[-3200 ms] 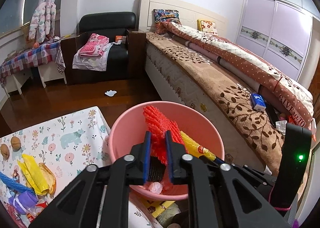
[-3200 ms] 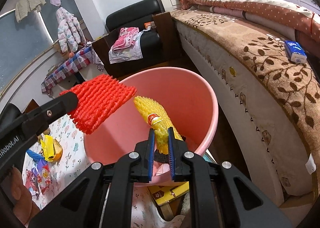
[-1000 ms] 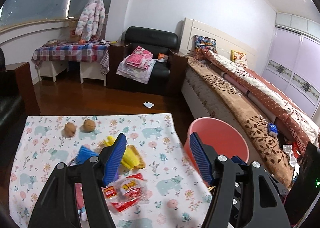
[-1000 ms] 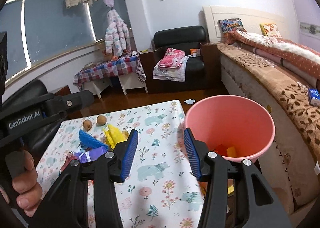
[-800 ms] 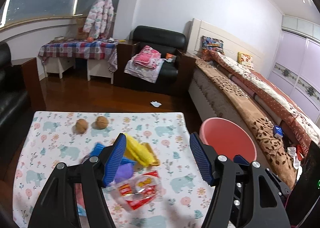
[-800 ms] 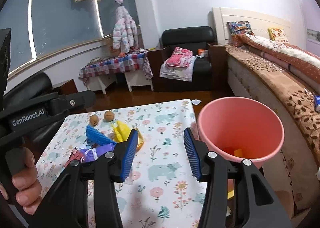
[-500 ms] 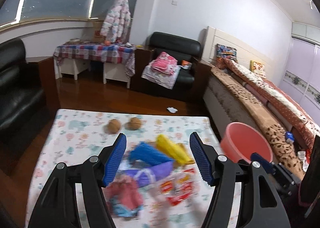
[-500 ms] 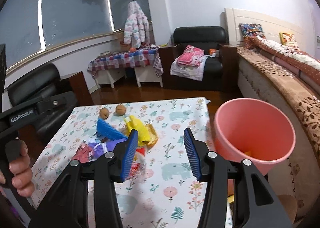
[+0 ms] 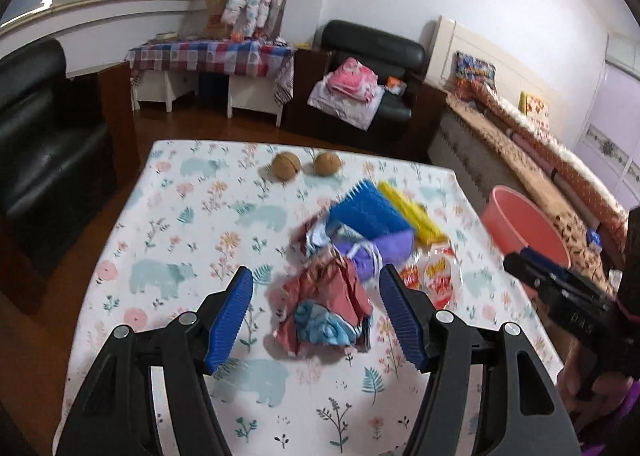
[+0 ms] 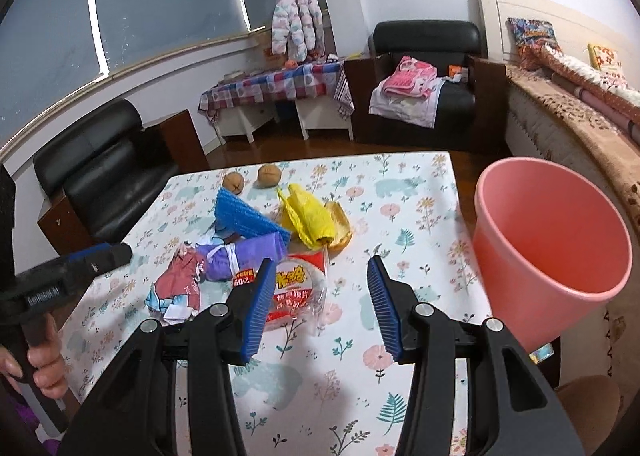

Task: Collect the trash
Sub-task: 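Grasp the pink cloth with the left tool while the right tool grasps the blue brush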

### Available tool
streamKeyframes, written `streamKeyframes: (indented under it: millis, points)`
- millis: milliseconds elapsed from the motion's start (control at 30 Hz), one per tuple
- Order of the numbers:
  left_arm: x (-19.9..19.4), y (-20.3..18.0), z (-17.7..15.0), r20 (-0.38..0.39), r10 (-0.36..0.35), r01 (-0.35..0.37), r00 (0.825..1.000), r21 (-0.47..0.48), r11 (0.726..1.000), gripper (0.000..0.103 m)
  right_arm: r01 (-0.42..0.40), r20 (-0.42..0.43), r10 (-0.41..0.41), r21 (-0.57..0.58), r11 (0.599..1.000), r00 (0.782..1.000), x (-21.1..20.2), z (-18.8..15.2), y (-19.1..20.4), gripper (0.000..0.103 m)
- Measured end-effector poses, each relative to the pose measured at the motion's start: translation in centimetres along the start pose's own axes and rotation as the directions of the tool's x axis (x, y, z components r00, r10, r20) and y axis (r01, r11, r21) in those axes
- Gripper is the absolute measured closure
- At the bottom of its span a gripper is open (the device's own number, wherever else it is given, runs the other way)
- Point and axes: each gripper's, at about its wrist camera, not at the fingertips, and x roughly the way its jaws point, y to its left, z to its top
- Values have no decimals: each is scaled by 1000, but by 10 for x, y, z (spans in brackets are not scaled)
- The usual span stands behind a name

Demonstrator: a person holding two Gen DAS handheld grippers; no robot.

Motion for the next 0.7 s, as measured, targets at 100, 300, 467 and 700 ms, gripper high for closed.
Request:
streamKeyframes:
  millis: [100, 300, 467, 700]
  points:
    - [12, -7, -4, -26, -12, 12, 1000, 5, 1000, 38, -10, -16, 10, 8, 1000, 1000, 2, -2, -1, 55]
    - [33, -15, -7, -80, -39, 39, 996, 1, 999, 40, -27, -28, 27, -6, 1000, 999, 4, -2, 1, 55]
    - [46, -17, -14, -116, -17, 20, 993, 24, 1000, 72, -76, -42, 75, -28, 997, 996, 13, 8, 9, 55]
    - [37, -1, -14, -101, -43, 41, 994, -26, 999, 93, -159, -96, 148, -117, 980, 984, 47, 34, 39, 55]
